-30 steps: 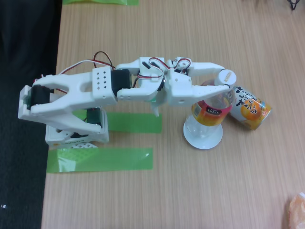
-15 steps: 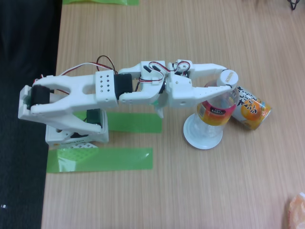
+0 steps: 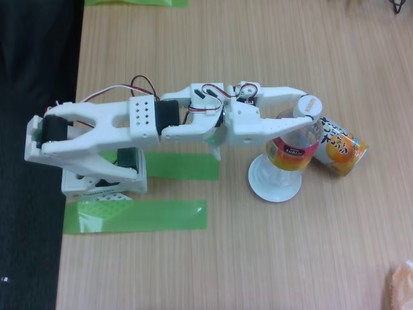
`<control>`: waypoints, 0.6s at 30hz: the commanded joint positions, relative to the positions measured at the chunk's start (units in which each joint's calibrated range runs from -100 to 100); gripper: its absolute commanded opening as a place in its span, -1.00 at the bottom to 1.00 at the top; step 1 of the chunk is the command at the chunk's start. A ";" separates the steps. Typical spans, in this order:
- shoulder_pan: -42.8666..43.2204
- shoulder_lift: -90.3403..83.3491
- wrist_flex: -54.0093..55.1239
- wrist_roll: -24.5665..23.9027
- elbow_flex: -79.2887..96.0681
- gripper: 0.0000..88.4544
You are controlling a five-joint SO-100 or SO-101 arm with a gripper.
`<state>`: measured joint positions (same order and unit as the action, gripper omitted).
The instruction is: Pick up the plastic bottle and stand it up on the white place
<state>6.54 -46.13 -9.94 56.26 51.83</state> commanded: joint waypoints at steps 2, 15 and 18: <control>-1.06 -0.20 1.27 0.19 -0.36 -0.85; -2.91 -0.28 1.70 0.13 -0.99 -0.85; -2.54 -0.28 1.96 0.13 -0.99 -0.85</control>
<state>3.55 -46.13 -9.35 56.47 51.83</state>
